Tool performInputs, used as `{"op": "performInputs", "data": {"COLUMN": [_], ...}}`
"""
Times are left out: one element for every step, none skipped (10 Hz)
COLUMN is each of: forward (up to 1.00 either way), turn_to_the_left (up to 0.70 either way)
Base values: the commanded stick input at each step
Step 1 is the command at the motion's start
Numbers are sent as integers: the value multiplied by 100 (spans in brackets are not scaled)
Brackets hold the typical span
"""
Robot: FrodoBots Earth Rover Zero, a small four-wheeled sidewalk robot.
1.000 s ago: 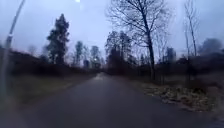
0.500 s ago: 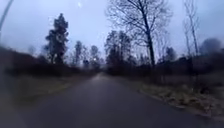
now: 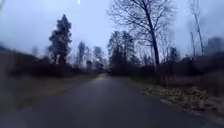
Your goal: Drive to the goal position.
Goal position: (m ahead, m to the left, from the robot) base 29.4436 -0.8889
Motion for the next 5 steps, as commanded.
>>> {"op": "performInputs", "data": {"forward": [70,70,70,70,70], "turn_to_the_left": [0,0,0,0,0]}}
